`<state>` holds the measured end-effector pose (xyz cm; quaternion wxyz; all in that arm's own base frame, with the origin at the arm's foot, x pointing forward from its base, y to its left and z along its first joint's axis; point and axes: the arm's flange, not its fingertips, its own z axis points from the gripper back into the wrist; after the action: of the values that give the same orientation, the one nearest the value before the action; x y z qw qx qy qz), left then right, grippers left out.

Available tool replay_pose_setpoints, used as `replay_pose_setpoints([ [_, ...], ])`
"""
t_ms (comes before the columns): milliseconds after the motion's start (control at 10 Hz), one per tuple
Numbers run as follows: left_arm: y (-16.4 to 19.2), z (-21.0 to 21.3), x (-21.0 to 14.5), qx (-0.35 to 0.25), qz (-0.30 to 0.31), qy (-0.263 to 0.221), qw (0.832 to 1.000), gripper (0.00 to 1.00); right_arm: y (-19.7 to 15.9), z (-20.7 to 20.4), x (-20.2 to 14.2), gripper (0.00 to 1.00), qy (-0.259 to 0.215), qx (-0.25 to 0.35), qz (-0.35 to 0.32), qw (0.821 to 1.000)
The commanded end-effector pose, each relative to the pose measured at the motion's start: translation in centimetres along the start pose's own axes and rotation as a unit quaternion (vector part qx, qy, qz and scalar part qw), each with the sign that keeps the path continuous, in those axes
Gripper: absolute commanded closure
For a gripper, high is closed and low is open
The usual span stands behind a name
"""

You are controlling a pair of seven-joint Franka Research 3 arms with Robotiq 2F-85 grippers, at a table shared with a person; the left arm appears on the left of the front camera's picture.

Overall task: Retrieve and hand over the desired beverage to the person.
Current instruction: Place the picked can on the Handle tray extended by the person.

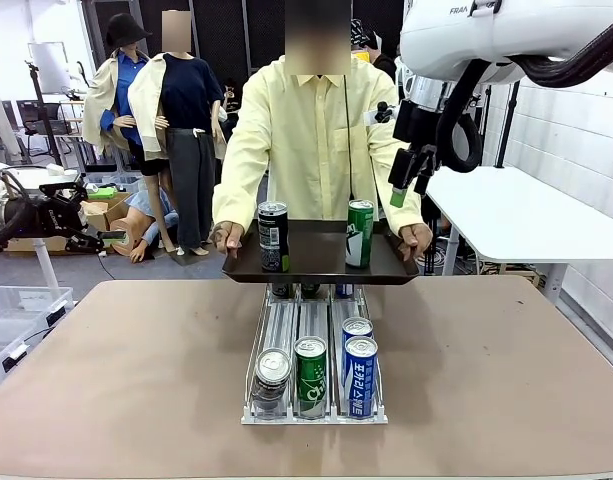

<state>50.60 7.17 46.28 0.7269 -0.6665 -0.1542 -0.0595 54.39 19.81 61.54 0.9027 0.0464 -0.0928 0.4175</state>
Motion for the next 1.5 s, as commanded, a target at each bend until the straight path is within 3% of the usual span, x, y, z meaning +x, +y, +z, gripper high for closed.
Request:
replay_pose_setpoints([
  [0, -0.2, 0.0, -0.1, 0.005, -0.002, -0.002, 1.0, 0.0, -0.2, 0.1, 0.2, 0.0, 0.001, -0.006, 0.001, 1.0],
  [1200, -0.2, 0.0, -0.1, 0.005, -0.002, -0.002, 1.0, 0.0, 0.0, 0.1, 0.1, 0.0, -0.001, 0.0, 0.0, 1.0],
  [1400, -0.2, 0.0, -0.1, 0.005, -0.002, -0.002, 1.0, 0.0, -2.4, 2.9, -1.9, 0.0, -0.033, 0.061, -0.072, 0.995],
])
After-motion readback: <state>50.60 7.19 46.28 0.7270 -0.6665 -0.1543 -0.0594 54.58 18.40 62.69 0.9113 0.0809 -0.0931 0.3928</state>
